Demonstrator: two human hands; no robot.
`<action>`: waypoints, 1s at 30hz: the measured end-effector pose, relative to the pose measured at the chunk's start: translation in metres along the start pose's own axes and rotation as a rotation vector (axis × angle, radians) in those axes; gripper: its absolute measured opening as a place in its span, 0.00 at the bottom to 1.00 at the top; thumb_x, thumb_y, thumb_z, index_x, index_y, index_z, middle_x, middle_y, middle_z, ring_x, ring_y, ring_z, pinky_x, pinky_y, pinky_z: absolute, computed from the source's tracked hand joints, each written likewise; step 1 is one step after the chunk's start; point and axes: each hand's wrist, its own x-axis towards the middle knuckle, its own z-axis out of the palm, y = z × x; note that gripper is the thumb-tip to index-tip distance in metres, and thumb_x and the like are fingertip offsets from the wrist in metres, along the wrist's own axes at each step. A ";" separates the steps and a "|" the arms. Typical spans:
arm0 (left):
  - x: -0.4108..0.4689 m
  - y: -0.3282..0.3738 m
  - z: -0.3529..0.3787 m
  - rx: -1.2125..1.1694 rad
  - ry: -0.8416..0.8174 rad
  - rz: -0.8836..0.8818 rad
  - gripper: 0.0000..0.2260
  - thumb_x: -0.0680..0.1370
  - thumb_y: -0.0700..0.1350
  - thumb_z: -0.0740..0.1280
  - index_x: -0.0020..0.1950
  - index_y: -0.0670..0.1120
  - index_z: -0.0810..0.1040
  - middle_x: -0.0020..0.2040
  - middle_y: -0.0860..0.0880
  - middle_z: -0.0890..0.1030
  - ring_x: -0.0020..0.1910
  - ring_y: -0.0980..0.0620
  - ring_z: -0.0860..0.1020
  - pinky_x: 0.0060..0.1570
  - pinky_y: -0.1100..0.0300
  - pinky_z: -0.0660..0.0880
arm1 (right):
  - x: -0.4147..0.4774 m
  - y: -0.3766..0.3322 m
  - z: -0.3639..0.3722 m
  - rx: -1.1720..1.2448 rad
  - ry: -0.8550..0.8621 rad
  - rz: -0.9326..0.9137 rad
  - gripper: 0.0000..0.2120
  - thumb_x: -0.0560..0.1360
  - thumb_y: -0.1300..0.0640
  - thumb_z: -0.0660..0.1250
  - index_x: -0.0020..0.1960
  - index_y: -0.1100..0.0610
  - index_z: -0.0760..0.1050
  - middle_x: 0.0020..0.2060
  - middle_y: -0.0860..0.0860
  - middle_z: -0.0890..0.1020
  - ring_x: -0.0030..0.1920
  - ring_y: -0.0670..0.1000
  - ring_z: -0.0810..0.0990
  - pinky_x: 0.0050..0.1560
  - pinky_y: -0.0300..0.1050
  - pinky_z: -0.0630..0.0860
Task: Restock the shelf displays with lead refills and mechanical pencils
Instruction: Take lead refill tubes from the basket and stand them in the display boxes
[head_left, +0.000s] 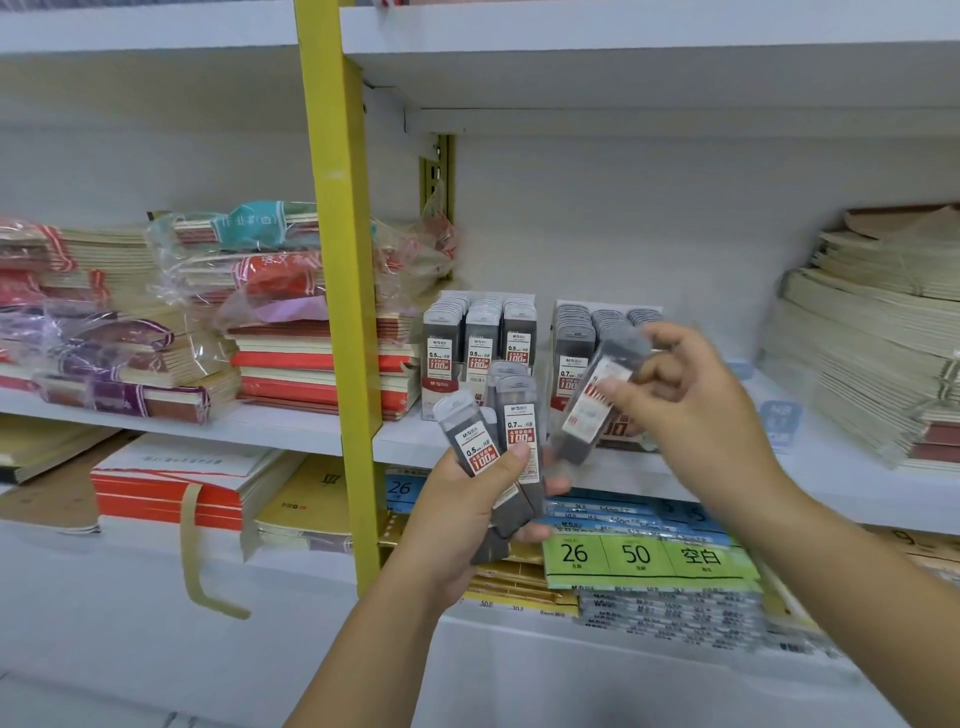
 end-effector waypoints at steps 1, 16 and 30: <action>0.001 0.000 -0.001 0.007 0.009 0.005 0.17 0.76 0.50 0.70 0.65 0.54 0.75 0.56 0.48 0.86 0.54 0.45 0.85 0.32 0.58 0.83 | 0.007 -0.004 -0.008 -0.025 0.039 -0.034 0.17 0.73 0.56 0.72 0.51 0.37 0.69 0.42 0.43 0.84 0.41 0.44 0.82 0.39 0.40 0.79; 0.004 0.001 -0.003 0.043 0.039 0.023 0.12 0.82 0.45 0.65 0.64 0.57 0.74 0.54 0.49 0.87 0.52 0.48 0.86 0.31 0.58 0.82 | 0.053 0.005 -0.031 -0.391 0.022 -0.290 0.23 0.74 0.56 0.71 0.64 0.42 0.67 0.42 0.40 0.78 0.46 0.38 0.77 0.42 0.24 0.71; 0.003 0.000 0.005 0.073 -0.034 0.000 0.11 0.81 0.46 0.67 0.62 0.58 0.76 0.56 0.49 0.86 0.55 0.48 0.85 0.35 0.55 0.84 | 0.027 0.020 -0.016 -0.666 0.078 -0.286 0.17 0.77 0.53 0.67 0.65 0.53 0.75 0.51 0.46 0.69 0.54 0.45 0.68 0.54 0.39 0.64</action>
